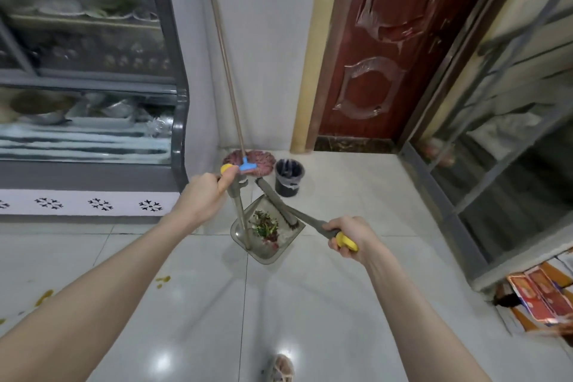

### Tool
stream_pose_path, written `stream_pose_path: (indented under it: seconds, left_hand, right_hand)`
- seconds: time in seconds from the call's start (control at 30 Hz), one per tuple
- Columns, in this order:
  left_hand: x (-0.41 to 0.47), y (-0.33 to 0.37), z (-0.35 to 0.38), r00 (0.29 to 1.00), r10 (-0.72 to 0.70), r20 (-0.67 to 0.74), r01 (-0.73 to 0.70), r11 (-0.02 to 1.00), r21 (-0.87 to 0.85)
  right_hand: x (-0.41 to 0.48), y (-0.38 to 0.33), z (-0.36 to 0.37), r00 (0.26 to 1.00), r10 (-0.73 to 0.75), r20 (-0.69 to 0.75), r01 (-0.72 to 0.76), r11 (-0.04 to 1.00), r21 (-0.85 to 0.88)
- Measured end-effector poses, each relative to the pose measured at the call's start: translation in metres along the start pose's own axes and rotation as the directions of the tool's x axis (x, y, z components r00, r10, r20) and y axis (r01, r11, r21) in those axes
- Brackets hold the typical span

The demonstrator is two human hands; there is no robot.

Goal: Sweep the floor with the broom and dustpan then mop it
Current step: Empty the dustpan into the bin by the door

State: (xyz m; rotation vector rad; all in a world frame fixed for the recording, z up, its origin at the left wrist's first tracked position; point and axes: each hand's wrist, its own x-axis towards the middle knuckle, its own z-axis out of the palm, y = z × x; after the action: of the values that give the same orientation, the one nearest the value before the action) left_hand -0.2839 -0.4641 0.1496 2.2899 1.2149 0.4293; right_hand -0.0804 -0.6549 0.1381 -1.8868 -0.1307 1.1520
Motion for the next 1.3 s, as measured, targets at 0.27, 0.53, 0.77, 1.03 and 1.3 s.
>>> stream_pose_path:
  seconds: [0.27, 0.53, 0.77, 1.03, 1.3]
  left_hand:
    - [0.13, 0.027, -0.01, 0.999, -0.021, -0.046, 0.023, 0.999, 0.046]
    - [0.242, 0.032, -0.013, 0.998, -0.007, -0.067, 0.015, 0.993, 0.113]
    - [0.32, 0.017, -0.012, 0.994, -0.074, -0.083, 0.083, 0.991, 0.109]
    - [0.364, 0.014, -0.012, 0.996, -0.074, -0.047, 0.079, 0.99, 0.119]
    - [0.377, 0.019, -0.002, 0.996, -0.085, 0.007, 0.083, 0.985, 0.15]
  right_hand:
    - [0.091, -0.121, -0.015, 0.995, -0.069, 0.072, 0.081, 0.981, -0.176]
    - [0.177, -0.21, -0.003, 0.987, -0.1, 0.125, 0.132, 0.952, -0.275]
    - [0.235, -0.278, 0.012, 0.988, -0.11, 0.112, 0.146, 0.904, -0.402]
    - [0.28, -0.314, 0.036, 0.99, -0.099, 0.1, 0.135, 0.858, -0.495]
    - [0.3, -0.317, 0.05, 0.986, -0.083, 0.148, 0.151, 0.823, -0.547]
